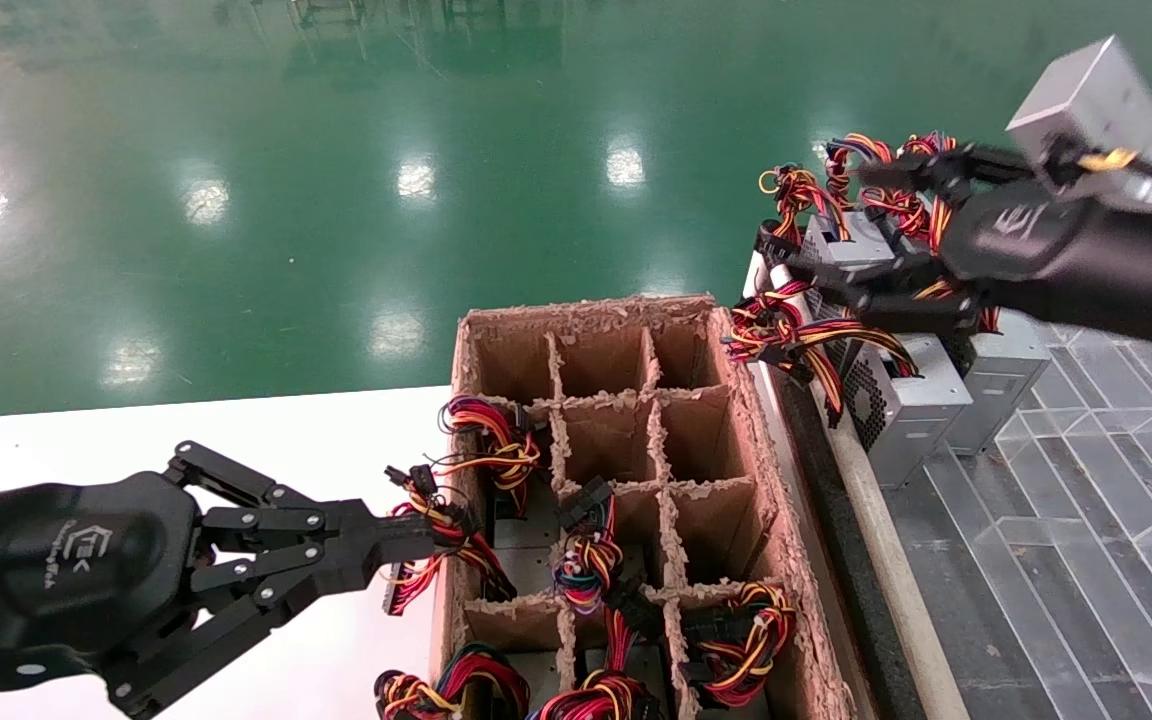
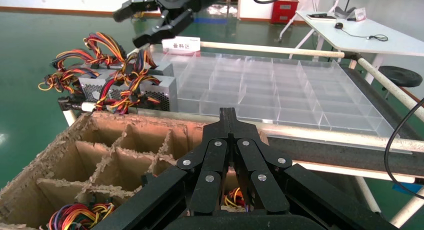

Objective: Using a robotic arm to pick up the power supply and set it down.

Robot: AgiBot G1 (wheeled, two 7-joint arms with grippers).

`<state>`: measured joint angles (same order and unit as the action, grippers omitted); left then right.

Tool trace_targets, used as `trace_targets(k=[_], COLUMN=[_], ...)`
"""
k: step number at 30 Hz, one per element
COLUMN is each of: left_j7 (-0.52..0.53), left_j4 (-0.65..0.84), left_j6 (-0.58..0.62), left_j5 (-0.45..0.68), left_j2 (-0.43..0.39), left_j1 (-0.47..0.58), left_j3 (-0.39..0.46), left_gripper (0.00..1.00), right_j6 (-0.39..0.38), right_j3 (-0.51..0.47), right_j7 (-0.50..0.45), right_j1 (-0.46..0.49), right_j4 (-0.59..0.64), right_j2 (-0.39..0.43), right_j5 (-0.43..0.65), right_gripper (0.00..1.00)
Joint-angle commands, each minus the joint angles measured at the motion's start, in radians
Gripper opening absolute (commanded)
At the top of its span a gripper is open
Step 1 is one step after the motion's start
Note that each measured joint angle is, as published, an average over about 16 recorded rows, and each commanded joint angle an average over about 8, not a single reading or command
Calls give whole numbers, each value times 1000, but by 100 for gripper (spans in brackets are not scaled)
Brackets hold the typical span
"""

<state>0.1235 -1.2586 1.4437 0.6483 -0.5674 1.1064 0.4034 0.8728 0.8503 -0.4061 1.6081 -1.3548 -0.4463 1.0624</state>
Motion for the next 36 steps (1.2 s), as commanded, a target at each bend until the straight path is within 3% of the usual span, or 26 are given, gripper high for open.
trace_targets(k=[1, 2, 8, 10, 36], left_j7=[0, 0, 0, 0, 0], left_j4=[0, 0, 0, 0, 0], left_j6=[0, 0, 0, 0, 0], left_j5=[0, 0, 0, 0, 0], left_j2=[0, 0, 0, 0, 0], left_j1=[0, 0, 0, 0, 0], left_j3=[0, 0, 0, 0, 0], left_gripper=[2, 10, 84, 100, 100], right_j6=[20, 32, 101, 124, 416], right_j3=[-17, -27, -91, -112, -380], right_j7=[7, 11, 36, 44, 146], right_j1=[-15, -25, -85, -104, -355], right_j4=[2, 3, 11, 14, 47], right_j2=[-6, -9, -27, -33, -110], right_j5=[-9, -15, -52, -65, -221], right_gripper=[100, 100, 100, 100, 100])
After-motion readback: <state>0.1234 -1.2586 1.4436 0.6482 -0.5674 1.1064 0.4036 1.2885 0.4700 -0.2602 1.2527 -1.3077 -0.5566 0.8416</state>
